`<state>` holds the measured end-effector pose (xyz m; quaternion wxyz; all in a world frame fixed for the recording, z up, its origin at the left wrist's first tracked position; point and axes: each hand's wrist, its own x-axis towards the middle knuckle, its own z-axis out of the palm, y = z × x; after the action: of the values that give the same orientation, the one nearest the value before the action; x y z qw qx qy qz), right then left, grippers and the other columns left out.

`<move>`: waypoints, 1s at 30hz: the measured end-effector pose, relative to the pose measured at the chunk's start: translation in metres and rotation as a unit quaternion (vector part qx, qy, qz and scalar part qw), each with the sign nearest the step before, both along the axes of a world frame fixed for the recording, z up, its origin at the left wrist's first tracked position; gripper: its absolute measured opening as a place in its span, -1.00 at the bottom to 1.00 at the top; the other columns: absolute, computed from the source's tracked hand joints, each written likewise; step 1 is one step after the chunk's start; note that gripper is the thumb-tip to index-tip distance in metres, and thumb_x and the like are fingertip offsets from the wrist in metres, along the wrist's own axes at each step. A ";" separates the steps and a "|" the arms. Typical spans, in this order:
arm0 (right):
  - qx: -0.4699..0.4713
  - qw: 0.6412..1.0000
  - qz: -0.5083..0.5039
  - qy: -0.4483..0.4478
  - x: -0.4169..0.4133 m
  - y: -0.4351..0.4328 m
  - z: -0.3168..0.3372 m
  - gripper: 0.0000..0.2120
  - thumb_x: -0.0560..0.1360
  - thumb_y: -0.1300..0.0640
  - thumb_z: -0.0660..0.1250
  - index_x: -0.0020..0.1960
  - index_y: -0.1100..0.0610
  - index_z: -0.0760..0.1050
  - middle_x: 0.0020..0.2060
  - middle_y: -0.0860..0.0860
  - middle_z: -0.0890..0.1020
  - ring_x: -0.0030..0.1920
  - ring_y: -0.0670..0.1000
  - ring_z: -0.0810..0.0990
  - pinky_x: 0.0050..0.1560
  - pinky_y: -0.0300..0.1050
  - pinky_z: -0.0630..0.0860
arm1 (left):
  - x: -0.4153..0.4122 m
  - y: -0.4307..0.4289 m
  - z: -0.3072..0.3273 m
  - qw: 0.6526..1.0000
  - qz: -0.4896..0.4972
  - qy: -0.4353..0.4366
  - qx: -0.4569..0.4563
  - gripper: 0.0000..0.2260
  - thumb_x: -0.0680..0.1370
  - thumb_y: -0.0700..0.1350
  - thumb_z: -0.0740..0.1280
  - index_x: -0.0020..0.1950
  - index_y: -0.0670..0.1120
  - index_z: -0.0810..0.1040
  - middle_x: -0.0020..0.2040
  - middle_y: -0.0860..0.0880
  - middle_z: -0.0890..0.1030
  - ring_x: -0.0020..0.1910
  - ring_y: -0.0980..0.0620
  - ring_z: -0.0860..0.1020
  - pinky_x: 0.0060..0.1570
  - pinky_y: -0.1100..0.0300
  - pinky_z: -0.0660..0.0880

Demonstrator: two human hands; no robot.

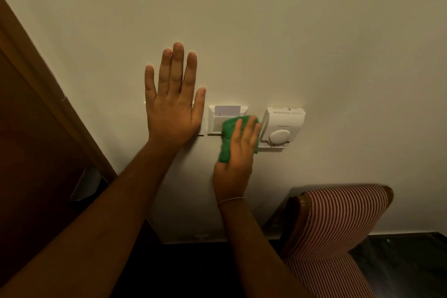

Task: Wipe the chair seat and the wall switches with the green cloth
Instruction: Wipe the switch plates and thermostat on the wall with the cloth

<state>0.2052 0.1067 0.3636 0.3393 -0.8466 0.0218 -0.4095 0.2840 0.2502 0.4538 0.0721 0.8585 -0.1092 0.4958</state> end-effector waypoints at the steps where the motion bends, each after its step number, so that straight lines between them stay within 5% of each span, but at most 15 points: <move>1: 0.017 1.000 -0.008 -0.009 0.002 -0.004 0.001 -0.21 0.48 0.48 0.14 0.69 0.18 0.12 0.72 0.04 0.01 0.73 0.13 -0.07 0.66 0.27 0.16 | 0.001 0.000 -0.001 1.000 0.000 0.000 0.000 -0.30 0.84 0.14 0.08 0.81 0.00 -0.29 0.77 0.03 -0.41 0.78 0.01 -0.36 0.73 -0.08 -0.34; 7: 0.054 0.998 0.011 -0.012 -0.001 0.016 0.010 -0.14 0.39 0.49 0.08 0.69 0.24 0.07 0.71 0.08 0.04 0.73 0.11 -0.09 0.70 0.13 0.00 | 0.000 0.001 0.001 1.000 -0.005 -0.001 0.003 -0.30 0.84 0.14 0.07 0.82 0.00 -0.29 0.78 0.02 -0.41 0.78 0.01 -0.36 0.74 -0.08 -0.35; 14: -0.042 0.999 0.026 0.006 0.003 0.055 0.011 -0.11 0.47 0.34 0.18 0.70 0.07 -0.14 0.69 -0.01 -0.06 0.72 0.01 -0.19 0.66 0.05 -0.02 | 0.000 0.001 -0.001 1.000 -0.005 0.001 0.002 -0.32 0.84 0.13 0.05 0.82 -0.04 -0.26 0.78 0.00 -0.40 0.79 0.00 -0.34 0.75 -0.11 -0.31; 20: -0.066 0.998 0.017 0.009 0.000 0.010 0.003 -0.10 0.45 0.38 0.13 0.71 0.03 -0.10 0.72 -0.02 -0.08 0.73 0.07 -0.10 0.65 -0.08 -0.08 | -0.004 0.001 0.001 1.000 -0.011 0.007 -0.002 -0.31 0.84 0.12 0.06 0.81 -0.03 -0.29 0.78 0.02 -0.41 0.78 0.02 -0.36 0.74 -0.08 -0.35; 30: -0.018 0.998 0.015 0.051 -0.005 0.000 -0.022 -0.09 0.45 0.49 0.26 0.71 0.16 0.02 0.72 0.01 -0.02 0.73 0.11 -0.10 0.66 0.22 0.14 | -0.006 0.000 0.003 1.000 -0.015 0.020 -0.003 -0.32 0.84 0.14 0.03 0.81 0.02 -0.33 0.76 0.03 -0.44 0.77 0.02 -0.39 0.73 -0.08 -0.36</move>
<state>0.2007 0.1065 0.3415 0.3287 -0.8725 0.0191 -0.3611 0.2784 0.2506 0.4571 0.0848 0.8661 -0.1192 0.4780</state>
